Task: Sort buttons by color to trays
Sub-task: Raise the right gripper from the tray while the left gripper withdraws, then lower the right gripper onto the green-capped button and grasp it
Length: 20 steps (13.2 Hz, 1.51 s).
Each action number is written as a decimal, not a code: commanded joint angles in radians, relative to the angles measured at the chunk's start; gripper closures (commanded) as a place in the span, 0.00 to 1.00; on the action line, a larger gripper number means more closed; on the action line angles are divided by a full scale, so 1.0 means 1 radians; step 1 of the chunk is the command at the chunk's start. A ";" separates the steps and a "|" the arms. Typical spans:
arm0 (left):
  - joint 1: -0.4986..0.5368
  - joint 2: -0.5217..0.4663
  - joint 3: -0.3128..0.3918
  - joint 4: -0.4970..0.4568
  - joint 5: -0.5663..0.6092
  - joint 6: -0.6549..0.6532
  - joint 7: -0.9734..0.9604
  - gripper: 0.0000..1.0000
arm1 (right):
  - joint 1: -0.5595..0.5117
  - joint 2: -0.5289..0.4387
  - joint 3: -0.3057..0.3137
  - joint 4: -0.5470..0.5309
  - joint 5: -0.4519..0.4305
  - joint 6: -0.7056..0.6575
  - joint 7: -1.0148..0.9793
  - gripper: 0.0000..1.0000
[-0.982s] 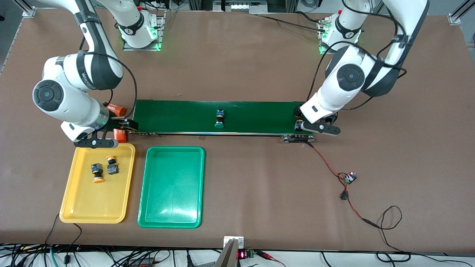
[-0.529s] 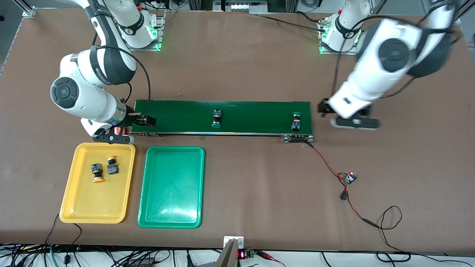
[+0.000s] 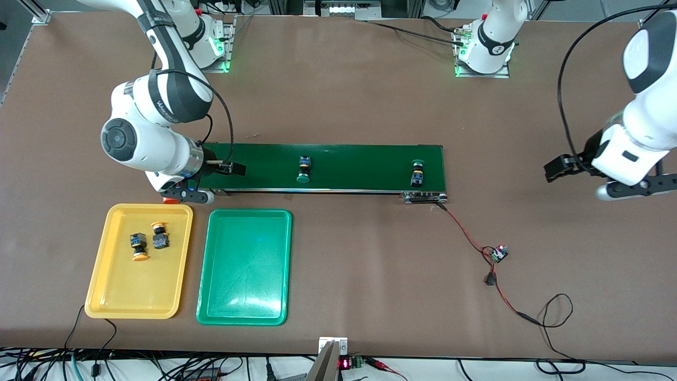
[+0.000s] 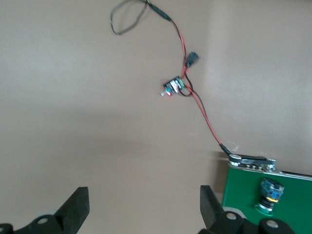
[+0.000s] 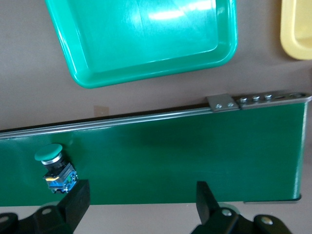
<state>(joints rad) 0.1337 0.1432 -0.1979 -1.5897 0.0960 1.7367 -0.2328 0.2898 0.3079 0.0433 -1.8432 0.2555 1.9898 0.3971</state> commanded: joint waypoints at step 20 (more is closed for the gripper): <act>-0.062 -0.014 0.147 0.151 -0.125 -0.167 0.201 0.00 | 0.186 0.097 -0.002 -0.018 0.002 0.265 0.177 0.02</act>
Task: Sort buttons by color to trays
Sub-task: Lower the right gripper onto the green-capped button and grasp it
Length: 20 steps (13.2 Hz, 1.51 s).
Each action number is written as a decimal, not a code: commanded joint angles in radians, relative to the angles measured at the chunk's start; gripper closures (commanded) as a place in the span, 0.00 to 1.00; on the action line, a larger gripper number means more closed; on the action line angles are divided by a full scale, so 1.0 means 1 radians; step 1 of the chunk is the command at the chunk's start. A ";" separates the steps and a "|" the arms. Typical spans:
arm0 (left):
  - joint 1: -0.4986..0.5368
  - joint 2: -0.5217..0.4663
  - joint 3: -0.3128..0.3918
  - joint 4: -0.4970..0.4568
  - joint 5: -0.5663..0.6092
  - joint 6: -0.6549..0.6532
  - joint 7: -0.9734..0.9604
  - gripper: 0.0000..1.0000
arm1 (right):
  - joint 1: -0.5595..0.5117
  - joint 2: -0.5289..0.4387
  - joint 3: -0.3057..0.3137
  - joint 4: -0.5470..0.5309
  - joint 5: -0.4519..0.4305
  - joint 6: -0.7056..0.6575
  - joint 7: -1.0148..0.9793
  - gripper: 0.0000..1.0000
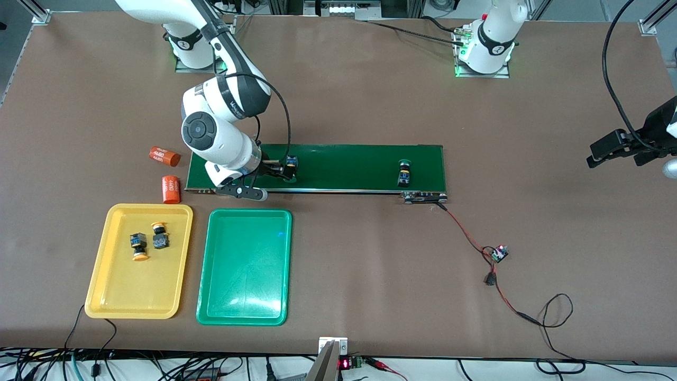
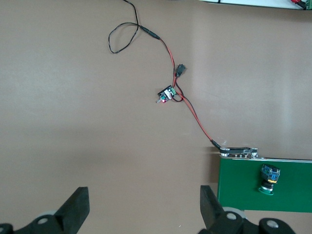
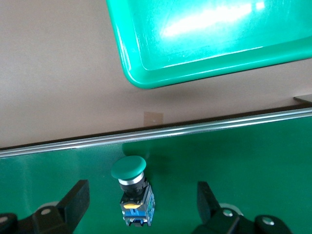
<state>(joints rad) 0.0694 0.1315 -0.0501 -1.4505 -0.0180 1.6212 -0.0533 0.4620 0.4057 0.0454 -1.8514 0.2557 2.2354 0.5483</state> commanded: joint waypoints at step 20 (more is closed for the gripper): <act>0.004 0.000 -0.002 0.015 -0.017 -0.060 0.021 0.00 | 0.018 0.090 -0.006 -0.002 -0.001 -0.069 -0.088 0.11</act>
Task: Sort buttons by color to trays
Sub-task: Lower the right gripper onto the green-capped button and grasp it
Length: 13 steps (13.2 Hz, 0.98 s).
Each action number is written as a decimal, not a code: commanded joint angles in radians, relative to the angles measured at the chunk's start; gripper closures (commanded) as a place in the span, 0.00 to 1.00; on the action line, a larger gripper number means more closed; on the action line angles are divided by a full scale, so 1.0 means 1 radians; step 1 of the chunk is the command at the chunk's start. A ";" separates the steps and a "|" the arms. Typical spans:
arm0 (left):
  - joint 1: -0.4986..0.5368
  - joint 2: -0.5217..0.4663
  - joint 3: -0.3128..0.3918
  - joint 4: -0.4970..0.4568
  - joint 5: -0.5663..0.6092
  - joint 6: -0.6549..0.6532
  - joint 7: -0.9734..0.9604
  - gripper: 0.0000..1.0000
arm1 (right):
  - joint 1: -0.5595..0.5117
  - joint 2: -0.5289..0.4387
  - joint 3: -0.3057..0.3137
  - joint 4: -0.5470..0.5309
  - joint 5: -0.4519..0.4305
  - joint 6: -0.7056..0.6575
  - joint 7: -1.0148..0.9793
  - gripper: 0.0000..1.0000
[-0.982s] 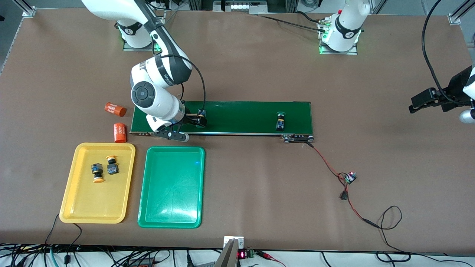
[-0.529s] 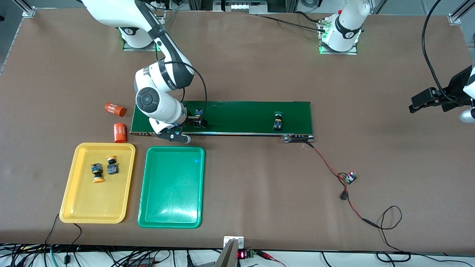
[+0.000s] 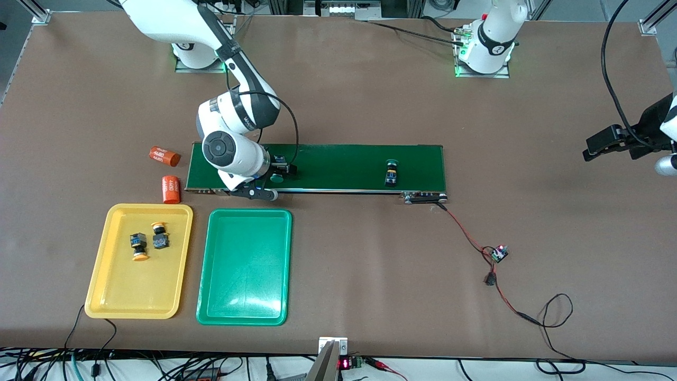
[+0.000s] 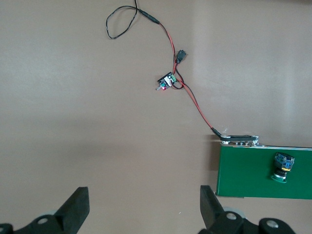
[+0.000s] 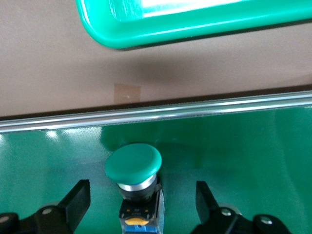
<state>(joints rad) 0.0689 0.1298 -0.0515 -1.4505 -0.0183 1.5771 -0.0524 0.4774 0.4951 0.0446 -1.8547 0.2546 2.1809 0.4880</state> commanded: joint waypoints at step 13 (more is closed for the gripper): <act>0.006 0.004 0.004 0.016 -0.025 -0.016 0.017 0.00 | -0.008 -0.010 -0.058 0.123 0.005 -0.211 -0.072 0.90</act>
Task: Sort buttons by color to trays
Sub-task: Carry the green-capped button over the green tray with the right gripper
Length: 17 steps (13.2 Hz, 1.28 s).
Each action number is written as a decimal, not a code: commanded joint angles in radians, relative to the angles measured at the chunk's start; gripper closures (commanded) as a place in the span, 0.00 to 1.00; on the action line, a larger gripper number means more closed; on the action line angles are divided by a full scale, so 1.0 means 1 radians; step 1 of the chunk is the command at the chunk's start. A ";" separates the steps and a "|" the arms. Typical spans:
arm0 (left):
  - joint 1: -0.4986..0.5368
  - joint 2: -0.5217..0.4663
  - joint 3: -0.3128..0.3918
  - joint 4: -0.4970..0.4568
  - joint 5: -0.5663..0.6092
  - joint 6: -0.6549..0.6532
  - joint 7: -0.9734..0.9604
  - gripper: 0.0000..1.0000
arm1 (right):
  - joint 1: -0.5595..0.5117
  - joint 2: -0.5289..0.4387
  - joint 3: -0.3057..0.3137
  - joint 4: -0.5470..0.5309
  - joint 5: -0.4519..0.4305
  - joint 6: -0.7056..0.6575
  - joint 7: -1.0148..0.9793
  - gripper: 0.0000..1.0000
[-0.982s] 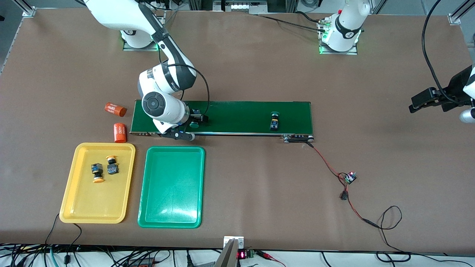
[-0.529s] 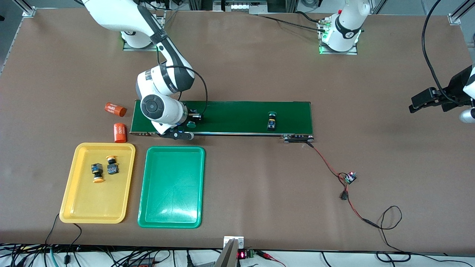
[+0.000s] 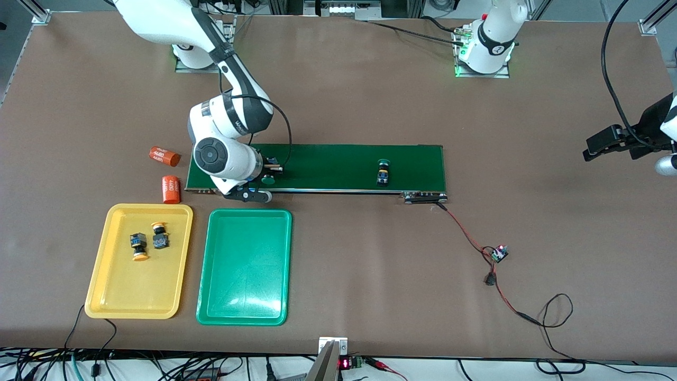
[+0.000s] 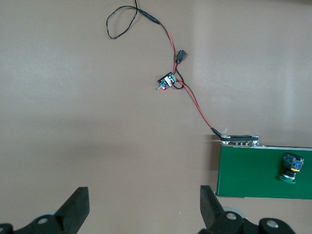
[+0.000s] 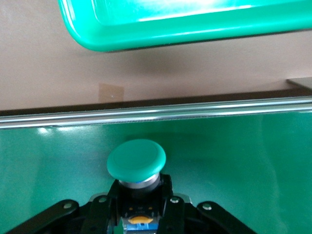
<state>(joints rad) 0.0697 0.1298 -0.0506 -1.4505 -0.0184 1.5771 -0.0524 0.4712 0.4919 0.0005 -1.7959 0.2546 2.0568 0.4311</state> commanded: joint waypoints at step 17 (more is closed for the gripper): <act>0.004 0.010 0.000 0.019 -0.026 0.007 0.019 0.00 | -0.037 0.198 -0.175 0.276 -0.122 0.276 -0.269 0.89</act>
<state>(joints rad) 0.0702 0.1305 -0.0511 -1.4505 -0.0189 1.5806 -0.0524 0.4274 0.6527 -0.1715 -1.5469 0.1528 2.2814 0.1709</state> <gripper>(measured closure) 0.000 0.670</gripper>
